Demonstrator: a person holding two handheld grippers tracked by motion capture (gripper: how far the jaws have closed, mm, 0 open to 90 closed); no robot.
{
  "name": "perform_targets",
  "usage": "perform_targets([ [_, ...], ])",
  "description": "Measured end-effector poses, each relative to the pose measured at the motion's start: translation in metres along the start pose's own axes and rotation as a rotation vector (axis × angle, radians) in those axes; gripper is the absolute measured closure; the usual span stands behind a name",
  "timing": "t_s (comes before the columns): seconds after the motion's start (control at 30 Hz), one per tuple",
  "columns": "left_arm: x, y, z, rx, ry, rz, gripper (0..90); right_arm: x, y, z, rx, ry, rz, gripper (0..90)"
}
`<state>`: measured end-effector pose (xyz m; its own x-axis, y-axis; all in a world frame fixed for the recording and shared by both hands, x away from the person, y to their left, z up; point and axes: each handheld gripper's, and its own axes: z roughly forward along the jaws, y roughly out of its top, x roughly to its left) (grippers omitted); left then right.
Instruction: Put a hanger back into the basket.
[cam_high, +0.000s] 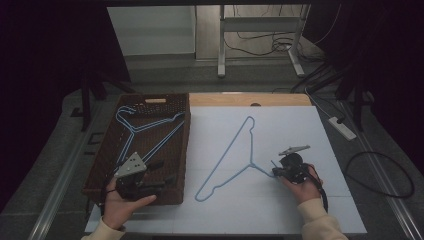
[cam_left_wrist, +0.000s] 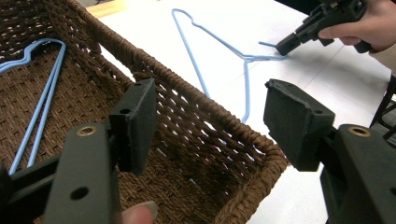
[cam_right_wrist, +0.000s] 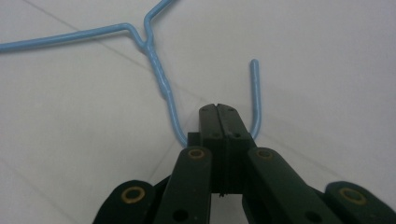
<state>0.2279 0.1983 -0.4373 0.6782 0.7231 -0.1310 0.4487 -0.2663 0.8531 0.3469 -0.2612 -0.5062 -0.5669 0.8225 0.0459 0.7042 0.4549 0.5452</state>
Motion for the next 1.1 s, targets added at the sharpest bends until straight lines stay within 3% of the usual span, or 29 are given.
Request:
perform_targets([
  [0.43, 0.0, 0.001, -0.002, -0.007, -0.005, -0.001, 35.8, -0.003, -0.045, -0.033, 0.015, 0.013, 0.032, 90.0],
  [0.57, 0.0, 0.001, -0.002, -0.007, -0.004, -0.001, 35.8, -0.005, -0.054, -0.038, 0.011, 0.016, 0.04, 90.0],
  [0.7, 0.0, 0.001, -0.002, -0.007, -0.004, 0.0, 35.8, -0.005, -0.054, -0.039, 0.014, 0.006, 0.013, 89.9],
  [0.77, -0.001, 0.001, -0.002, -0.008, -0.004, 0.0, 35.8, -0.004, -0.049, -0.039, 0.008, 0.001, -0.015, 73.6],
  [0.9, 0.0, 0.001, -0.001, -0.008, -0.004, -0.002, 35.8, -0.001, -0.032, -0.045, -0.022, 0.0, -0.077, 55.6],
  [0.97, 0.0, 0.001, -0.001, -0.007, -0.005, -0.002, 35.8, 0.002, -0.022, -0.045, -0.007, 0.012, -0.101, 51.7],
  [1.1, -0.001, 0.001, -0.001, -0.006, -0.009, 0.002, 35.8, 0.007, -0.008, -0.036, 0.077, 0.019, -0.147, 47.6],
])
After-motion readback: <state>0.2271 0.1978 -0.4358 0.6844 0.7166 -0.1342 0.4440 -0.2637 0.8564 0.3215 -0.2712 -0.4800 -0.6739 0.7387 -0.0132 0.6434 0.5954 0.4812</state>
